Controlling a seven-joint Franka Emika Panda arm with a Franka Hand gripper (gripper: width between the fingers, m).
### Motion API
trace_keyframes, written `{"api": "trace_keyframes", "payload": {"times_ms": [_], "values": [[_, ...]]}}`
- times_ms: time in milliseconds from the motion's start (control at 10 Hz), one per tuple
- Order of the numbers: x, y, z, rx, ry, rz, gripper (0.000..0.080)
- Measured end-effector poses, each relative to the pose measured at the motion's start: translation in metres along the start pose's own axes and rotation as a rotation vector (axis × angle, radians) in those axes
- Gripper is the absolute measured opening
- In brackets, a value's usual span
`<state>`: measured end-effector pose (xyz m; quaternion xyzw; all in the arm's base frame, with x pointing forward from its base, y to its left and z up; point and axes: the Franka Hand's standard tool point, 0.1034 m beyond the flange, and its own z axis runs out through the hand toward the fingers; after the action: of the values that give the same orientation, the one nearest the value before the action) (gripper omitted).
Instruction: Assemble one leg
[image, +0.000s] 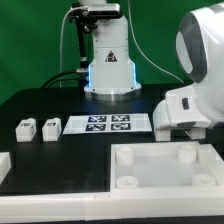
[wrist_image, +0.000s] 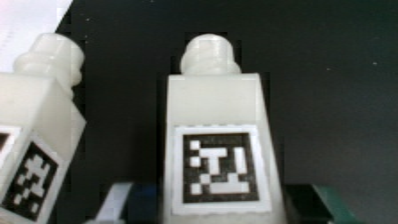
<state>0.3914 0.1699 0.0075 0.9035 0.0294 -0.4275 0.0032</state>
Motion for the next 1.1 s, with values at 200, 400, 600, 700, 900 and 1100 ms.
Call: {"api": "trace_keyframes", "payload": {"times_ms": [200,400,600,700,900,1100], "values": [[0.0,0.0,0.0,0.0,0.0,0.0,0.029],[0.0,0.0,0.0,0.0,0.0,0.0,0.029],[0.0,0.001,-0.003,0.002,0.005,-0.001,0.0291],[-0.002,0.008,-0.019,0.0,0.022,-0.037,0.0291],[-0.015,0.02,-0.064,0.012,0.105,-0.089,0.0291],[-0.022,0.031,-0.104,0.026,0.268,-0.106,0.0291]]}}
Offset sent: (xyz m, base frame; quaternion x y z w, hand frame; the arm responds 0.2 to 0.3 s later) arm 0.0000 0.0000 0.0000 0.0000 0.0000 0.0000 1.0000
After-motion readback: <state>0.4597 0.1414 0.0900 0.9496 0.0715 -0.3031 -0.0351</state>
